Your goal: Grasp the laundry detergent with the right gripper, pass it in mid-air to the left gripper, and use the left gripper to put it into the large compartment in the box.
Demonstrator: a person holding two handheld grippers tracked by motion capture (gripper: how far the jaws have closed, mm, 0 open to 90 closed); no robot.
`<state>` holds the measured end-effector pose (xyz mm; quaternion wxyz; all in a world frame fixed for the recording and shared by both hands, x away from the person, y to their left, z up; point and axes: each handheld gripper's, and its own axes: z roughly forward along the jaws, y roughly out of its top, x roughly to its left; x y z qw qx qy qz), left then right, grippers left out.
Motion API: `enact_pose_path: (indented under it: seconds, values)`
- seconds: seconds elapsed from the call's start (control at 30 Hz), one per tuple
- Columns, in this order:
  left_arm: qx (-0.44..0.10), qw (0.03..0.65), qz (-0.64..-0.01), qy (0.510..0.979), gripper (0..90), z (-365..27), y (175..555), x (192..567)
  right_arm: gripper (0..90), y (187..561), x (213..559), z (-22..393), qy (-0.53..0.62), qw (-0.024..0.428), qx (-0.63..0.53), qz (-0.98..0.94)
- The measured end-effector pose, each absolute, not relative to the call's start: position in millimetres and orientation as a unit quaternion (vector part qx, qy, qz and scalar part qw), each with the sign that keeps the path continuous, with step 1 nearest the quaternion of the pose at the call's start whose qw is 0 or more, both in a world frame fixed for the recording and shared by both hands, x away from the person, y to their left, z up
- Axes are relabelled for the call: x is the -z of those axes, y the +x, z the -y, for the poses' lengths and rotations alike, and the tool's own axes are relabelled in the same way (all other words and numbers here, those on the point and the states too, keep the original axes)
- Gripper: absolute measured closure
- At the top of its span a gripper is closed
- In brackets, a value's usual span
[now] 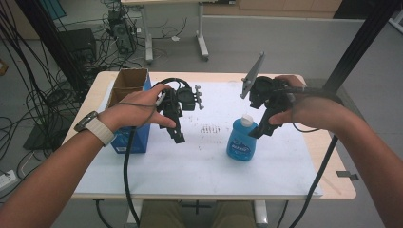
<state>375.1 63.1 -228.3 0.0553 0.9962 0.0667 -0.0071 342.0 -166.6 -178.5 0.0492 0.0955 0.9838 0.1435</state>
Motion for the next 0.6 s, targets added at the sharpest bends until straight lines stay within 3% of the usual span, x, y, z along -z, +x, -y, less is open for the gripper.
enact_pose_path:
  seconds: [0.6]
  values:
    - [0.005, 0.057, -0.065, 0.996, 9.7, -63, 374, 228, 8.3, 344, 182, 180, 0.123, 0.055, -0.147, -0.980]
